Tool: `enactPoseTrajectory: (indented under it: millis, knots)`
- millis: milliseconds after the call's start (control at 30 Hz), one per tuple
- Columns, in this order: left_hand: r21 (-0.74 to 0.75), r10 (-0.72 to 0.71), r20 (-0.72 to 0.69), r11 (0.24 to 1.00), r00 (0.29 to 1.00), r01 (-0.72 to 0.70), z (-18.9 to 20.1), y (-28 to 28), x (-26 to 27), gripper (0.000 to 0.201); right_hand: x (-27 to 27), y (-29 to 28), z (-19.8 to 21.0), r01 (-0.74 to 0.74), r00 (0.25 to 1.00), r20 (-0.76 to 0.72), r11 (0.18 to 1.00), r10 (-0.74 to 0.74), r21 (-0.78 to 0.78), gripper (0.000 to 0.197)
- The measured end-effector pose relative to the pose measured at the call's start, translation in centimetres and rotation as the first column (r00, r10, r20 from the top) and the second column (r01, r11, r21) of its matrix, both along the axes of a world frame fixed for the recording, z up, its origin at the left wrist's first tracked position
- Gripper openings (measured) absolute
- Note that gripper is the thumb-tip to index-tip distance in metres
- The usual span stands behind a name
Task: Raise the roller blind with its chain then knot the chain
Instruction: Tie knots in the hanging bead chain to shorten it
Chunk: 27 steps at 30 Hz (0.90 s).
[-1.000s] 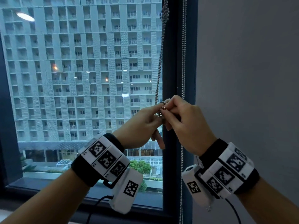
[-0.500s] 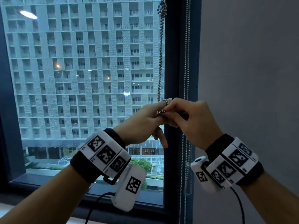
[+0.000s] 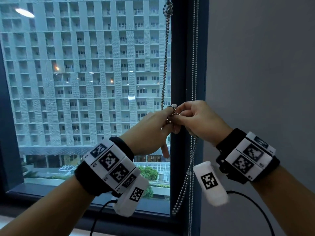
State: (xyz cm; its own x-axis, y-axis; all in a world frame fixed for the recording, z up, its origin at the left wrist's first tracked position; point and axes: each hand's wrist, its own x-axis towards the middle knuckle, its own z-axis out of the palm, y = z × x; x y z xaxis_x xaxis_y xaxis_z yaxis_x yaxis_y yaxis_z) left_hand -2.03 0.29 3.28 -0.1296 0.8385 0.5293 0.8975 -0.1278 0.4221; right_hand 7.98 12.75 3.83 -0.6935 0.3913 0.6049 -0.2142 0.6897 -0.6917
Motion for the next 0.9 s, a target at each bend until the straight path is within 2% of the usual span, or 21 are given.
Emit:
enactPoseTrajectory:
  millis: [100,300,467,567,700,800,900]
  knots:
    - [0.012,-0.008,-0.017,1.000,1.000,0.008,0.1,0.0,0.3,0.027,-0.2,-0.4,-0.2,-0.008,1.000,-0.019,0.999,0.007,-0.054,0.010]
    - [0.040,0.041,-0.017,0.998,0.999,-0.040,0.0,0.4,0.6,0.026,-1.6,-0.1,-1.4,0.298,0.953,-0.068,0.953,-0.295,0.045,0.024]
    - [0.079,0.003,0.032,0.997,0.999,-0.005,-0.4,0.2,0.1,0.034,-2.2,-0.6,-1.5,0.216,0.968,-0.116,0.974,-0.222,-0.066,0.014]
    - [0.104,-0.018,0.101,0.995,0.995,0.007,-0.2,0.0,-0.2,0.031,-2.2,-1.1,-1.7,0.114,0.974,-0.171,0.973,-0.149,-0.200,0.008]
    - [0.152,-0.005,0.160,0.988,0.987,-0.020,0.0,-0.1,-0.4,0.029,-1.8,-1.6,-2.1,0.035,0.961,-0.256,0.962,-0.106,-0.270,0.008]
    - [0.192,-0.008,0.204,0.981,0.979,-0.032,-0.1,0.1,-0.5,0.031,-1.8,-1.7,-2.5,0.052,0.952,-0.286,0.979,-0.108,-0.198,0.008]
    - [0.211,0.033,0.176,0.975,0.984,-0.070,-0.4,0.2,-0.6,0.032,-1.8,-1.8,-2.9,0.108,0.951,-0.281,0.991,-0.126,-0.079,0.010]
